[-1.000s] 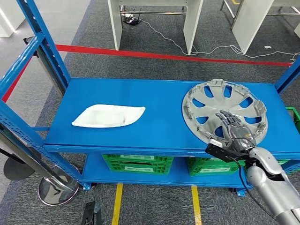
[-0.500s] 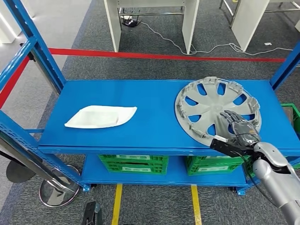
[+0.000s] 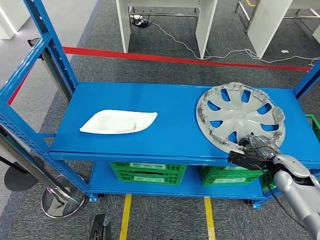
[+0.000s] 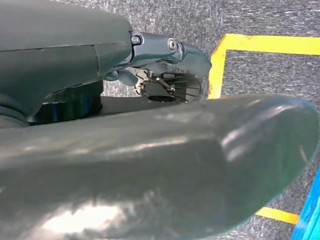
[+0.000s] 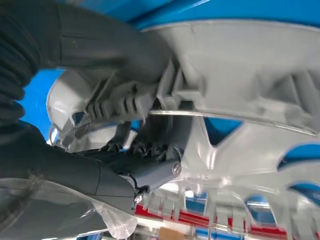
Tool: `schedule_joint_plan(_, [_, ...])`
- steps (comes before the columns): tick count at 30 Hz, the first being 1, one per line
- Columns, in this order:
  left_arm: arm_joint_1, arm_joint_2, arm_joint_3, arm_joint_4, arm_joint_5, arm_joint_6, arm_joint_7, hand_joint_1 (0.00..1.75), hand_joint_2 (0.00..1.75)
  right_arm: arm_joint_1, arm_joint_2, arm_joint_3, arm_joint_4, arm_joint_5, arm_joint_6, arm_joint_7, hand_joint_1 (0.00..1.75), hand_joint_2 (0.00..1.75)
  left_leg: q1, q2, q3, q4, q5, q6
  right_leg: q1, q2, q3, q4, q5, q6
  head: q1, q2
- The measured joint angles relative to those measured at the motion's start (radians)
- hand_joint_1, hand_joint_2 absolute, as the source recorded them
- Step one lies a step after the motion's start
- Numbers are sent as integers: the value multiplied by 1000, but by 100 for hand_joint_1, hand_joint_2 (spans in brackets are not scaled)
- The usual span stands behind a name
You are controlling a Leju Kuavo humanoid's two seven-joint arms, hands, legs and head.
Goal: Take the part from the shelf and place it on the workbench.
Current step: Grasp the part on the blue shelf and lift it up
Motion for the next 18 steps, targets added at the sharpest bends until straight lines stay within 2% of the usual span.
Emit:
schedule_joint_plan(2, [-1,0,-1,0,0,0,0,0,0,-10,0,7,3,-1,2,-2,175,175,-3,0,-1,3,-2,-6,1,0,71,-133,43,-7,0,0])
schedule_joint_plan(3, [-1,0,-2,0,0,0,0,0,0,-15,0,11,4,-3,5,-2,175,175,-5,-1,-2,5,-2,-11,3,0,92,-170,49,-11,-1,0])
schedule_joint_plan(6, [-1,0,-2,0,0,0,0,0,0,-29,0,22,11,-10,20,-3,175,175,-4,-3,-5,5,0,-27,5,-2,103,-188,52,-29,-1,0])
schedule_joint_plan(7, [-2,0,-2,0,0,0,-1,0,0,-34,0,25,13,-12,23,-4,175,175,-3,-3,-8,13,-8,-33,4,-3,104,-190,54,-34,-3,0])
schedule_joint_plan(9, [-2,1,-2,0,0,2,-1,0,0,-42,0,30,17,-15,27,-4,175,175,0,-2,-37,84,-55,-46,-1,-5,106,-194,58,-44,-6,0])
schedule_joint_plan(11, [-1,1,-2,0,0,4,-2,0,0,-43,0,32,23,-16,30,-4,175,175,3,-1,-97,218,-121,-55,-1,-7,106,-194,57,-47,-9,0])
schedule_joint_plan(12, [-1,1,-2,0,0,5,-2,0,0,-43,0,34,26,-16,30,-4,175,175,5,-1,-120,270,-138,-57,-1,-8,106,-193,57,-47,-8,0])
schedule_joint_plan(13, [-1,1,-2,0,0,6,-2,0,0,-44,0,35,29,-17,29,-7,175,175,6,-1,-129,291,-137,-59,-1,-8,106,-193,57,-47,-9,0])
schedule_joint_plan(14, [-1,1,-2,0,0,7,-2,0,0,-44,0,36,32,-17,26,-11,175,175,8,-1,-118,270,-115,-59,-1,-8,106,-193,57,-47,-8,0])
schedule_joint_plan(16, [-1,2,-2,0,6,-3,-6,0,0,-46,1,38,36,-20,16,-24,175,175,10,-1,-57,142,-47,-57,-2,-7,108,-192,56,-42,-8,0])
schedule_joint_plan(18, [-1,2,0,0,19,-29,-24,0,0,-46,2,40,37,-25,-4,-42,175,175,10,-2,-8,33,-11,-50,1,-4,106,-189,55,-32,-8,0])
